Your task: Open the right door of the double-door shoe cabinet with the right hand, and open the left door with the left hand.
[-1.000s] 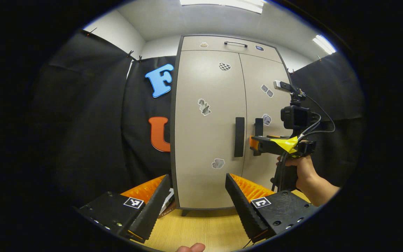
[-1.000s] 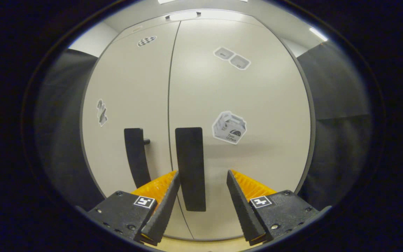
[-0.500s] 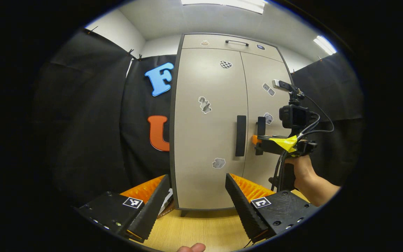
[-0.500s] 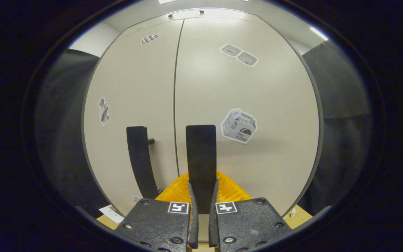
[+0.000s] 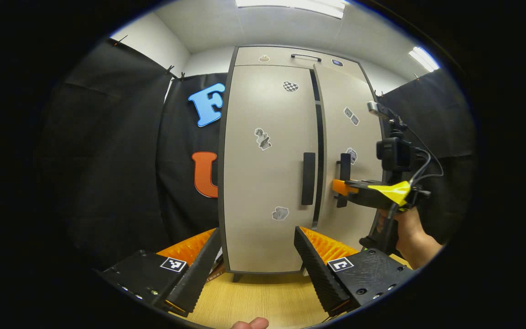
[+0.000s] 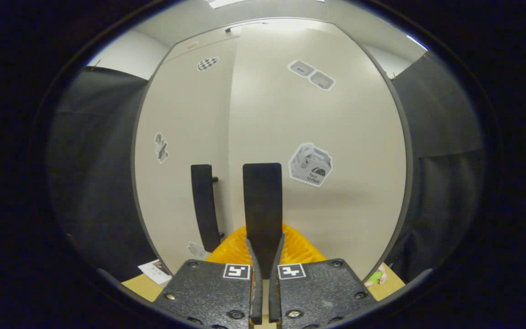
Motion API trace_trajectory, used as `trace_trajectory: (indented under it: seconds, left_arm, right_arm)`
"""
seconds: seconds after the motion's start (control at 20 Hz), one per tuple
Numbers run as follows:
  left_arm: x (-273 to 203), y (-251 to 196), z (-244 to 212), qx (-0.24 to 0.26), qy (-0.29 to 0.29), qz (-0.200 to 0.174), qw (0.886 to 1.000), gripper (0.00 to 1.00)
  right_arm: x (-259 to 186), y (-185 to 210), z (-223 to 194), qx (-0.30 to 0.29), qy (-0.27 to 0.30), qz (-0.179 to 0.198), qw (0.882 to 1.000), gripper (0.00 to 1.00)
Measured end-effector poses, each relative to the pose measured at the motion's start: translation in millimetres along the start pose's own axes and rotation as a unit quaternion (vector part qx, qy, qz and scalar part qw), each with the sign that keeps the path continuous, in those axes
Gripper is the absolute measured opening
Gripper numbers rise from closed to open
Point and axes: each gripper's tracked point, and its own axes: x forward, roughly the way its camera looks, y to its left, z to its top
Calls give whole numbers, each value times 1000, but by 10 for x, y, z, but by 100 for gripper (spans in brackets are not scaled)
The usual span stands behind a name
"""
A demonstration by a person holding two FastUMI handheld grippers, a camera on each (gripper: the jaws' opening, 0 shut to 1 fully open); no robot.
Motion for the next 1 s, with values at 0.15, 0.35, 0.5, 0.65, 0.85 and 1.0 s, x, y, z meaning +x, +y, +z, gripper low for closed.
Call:
trace_trajectory:
  seconds: [0.15,0.35,0.5,0.65,0.85,1.0]
  left_arm:
    - [-17,-65,-10,-1,2,0,1000,96]
    - [-33,-255,2,-3,1,-3,1000,96]
    - [-38,-392,8,-3,-1,-2,1000,95]
    - [-16,-557,-6,-10,-1,-5,1000,95]
    - [-16,-750,-18,-5,-2,-12,1000,95]
    - [14,-867,-67,2,2,-13,1000,95]
  right_arm:
    - [-425,-141,-30,-2,5,24,1000,9]
    - [-851,-381,-30,-7,7,29,1000,9]
    - [-1138,-637,-24,-9,8,30,999,10]
    - [-1320,-834,-29,-11,12,30,999,8]
    - [-1500,-1059,-22,-14,10,22,1000,8]
    - [-1615,-1298,-19,-20,7,4,1000,7]
